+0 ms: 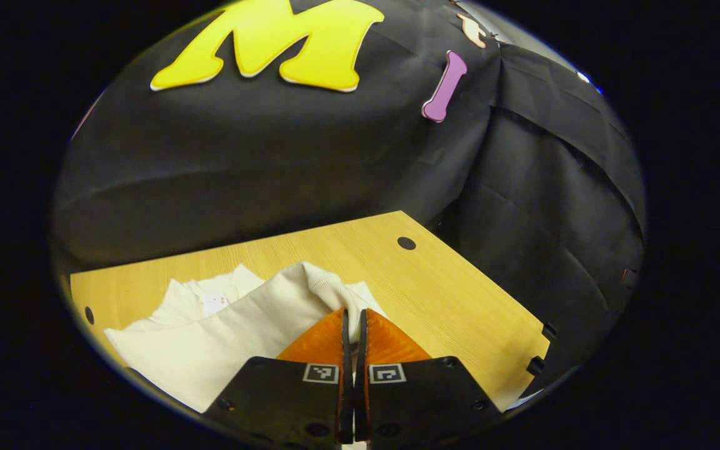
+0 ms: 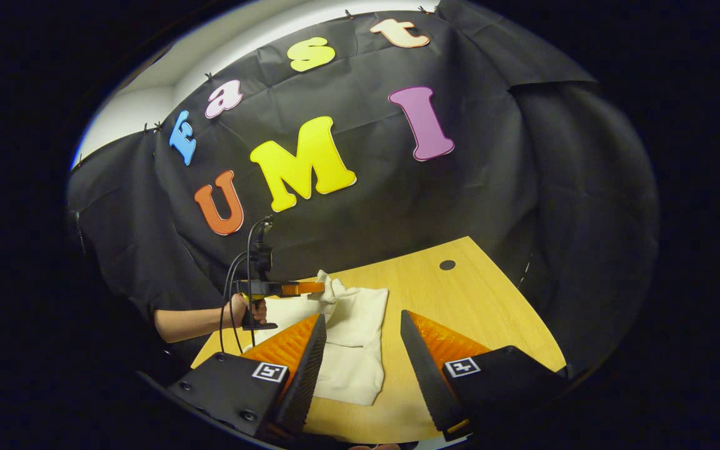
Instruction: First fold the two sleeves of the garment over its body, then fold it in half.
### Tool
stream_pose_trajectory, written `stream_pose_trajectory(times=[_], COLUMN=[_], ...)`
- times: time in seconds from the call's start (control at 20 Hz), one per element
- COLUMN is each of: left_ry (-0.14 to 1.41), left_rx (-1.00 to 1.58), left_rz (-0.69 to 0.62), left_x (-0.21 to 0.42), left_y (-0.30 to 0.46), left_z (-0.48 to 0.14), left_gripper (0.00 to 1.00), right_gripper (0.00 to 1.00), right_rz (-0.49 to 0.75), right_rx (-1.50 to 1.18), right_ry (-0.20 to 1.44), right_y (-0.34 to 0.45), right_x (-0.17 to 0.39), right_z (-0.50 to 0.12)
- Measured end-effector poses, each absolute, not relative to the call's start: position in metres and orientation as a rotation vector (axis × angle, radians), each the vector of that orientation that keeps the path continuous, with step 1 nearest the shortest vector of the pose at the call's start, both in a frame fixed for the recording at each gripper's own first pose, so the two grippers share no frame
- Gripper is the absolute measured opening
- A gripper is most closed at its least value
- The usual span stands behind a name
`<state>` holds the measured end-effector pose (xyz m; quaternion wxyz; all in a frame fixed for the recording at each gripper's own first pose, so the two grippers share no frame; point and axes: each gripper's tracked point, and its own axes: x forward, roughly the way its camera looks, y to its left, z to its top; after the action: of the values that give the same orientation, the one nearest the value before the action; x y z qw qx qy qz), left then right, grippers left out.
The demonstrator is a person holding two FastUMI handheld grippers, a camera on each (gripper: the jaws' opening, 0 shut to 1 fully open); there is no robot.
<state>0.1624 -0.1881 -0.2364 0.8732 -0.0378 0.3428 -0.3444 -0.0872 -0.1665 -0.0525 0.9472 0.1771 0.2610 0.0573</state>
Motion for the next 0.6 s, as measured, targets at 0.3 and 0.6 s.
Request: stream_pose_trajectory(times=[0.3, 0.6], left_ry=[0.772, 0.739], left_rx=[-0.064, -0.008], left_rz=[-0.738, -0.646], left_x=[0.157, 0.156], left_y=[-0.206, -0.178], left_z=[-0.269, -0.268], left_gripper=[0.12, 0.65], right_gripper=[0.76, 0.76], right_rz=[0.094, 0.134], right_rx=[0.329, 0.33], right_ry=[0.548, 0.546], right_y=[-0.17, -0.155], right_x=[-0.09, -0.079], right_z=[-0.052, -0.055])
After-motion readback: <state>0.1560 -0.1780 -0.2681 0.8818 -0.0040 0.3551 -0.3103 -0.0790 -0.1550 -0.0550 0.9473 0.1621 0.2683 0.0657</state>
